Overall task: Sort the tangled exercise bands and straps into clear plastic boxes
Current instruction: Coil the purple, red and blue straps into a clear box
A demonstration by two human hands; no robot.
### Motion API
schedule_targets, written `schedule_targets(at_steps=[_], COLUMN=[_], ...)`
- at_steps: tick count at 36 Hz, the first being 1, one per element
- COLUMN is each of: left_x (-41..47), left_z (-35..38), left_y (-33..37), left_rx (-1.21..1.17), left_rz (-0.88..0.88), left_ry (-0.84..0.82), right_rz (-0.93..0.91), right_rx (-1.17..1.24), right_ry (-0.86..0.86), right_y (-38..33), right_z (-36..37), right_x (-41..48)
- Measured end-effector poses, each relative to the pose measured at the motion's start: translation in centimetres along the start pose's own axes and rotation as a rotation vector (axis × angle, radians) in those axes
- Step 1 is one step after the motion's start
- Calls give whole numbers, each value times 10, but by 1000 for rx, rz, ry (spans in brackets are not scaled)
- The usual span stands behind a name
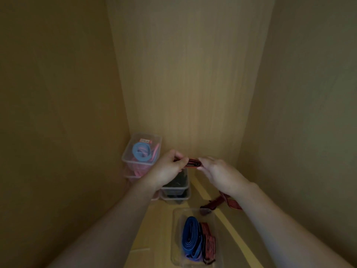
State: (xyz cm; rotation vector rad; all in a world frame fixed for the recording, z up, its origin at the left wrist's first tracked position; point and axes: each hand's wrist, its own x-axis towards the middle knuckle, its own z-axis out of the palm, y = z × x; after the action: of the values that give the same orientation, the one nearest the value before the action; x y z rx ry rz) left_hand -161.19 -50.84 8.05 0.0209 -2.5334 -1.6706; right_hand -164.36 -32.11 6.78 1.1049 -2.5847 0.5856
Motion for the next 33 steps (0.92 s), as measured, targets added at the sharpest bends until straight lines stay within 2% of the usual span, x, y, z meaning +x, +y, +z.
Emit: schedule_targets(at_steps=[2,5,11,13,15,21,27,33], left_x=[-3,-8,-7,-8,-11,-17,-18,-16], left_z=[-4,-6,-4,-2,1,11,12,9], left_y=[3,7,6,6,7,10,15,16], left_rx=[114,147,-69,-61,-40,-169,-421,-620], left_rz=[9,-1,-36,-22,3,-14,-68,-100], left_ry=[-26,-105,-255,-283,-257,-199,-141,-81], right_rz=[-4,-14,-73,-62,-35,29,33,3], right_rx=[12,15,33,74,104,184,182,146], right_ry=[29,66,74,84,98,58,-39,-33], right_y=[2,4,0,-3,-4,-10,-10,-10], right_z=[-3,-8,-12,-13,-11,-4,6,10], right_x=[-1,0,3,2,1,0,-7,-14])
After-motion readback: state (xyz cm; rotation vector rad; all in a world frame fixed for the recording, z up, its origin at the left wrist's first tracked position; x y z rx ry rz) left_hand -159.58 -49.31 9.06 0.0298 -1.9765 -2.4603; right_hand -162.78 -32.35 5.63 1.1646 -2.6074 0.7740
